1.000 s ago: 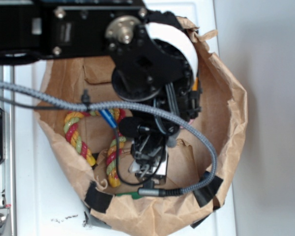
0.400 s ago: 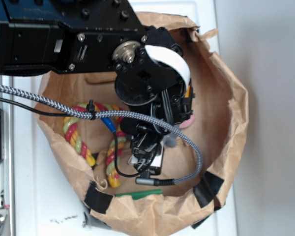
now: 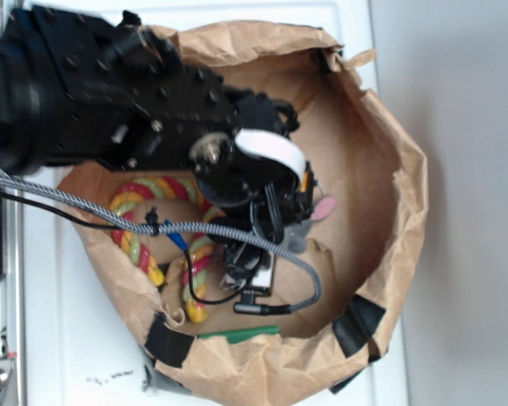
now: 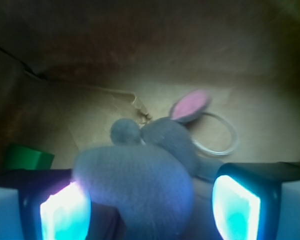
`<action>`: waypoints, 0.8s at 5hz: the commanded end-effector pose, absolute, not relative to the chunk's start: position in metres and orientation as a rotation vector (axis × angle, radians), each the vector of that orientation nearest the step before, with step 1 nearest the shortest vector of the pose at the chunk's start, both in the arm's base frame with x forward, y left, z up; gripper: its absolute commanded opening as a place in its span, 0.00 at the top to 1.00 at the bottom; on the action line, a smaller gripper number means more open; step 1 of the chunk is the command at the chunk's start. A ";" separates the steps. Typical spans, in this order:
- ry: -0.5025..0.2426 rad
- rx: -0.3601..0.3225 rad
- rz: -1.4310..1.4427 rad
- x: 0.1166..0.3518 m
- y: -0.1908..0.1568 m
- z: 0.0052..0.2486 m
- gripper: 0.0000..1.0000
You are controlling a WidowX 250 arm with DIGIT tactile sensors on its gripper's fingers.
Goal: Grab the gray animal.
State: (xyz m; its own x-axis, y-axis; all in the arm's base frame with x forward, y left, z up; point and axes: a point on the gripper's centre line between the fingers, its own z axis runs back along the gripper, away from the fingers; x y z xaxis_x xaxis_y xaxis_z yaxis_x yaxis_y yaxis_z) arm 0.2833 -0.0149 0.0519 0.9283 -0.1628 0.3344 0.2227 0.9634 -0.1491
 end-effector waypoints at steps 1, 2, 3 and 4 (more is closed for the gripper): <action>-0.332 -0.137 -0.092 0.318 -0.022 0.038 1.00; -0.340 -0.144 -0.071 0.321 -0.020 0.040 1.00; -0.336 -0.152 -0.073 0.320 -0.019 0.044 1.00; -0.330 -0.188 -0.103 0.307 -0.012 0.065 1.00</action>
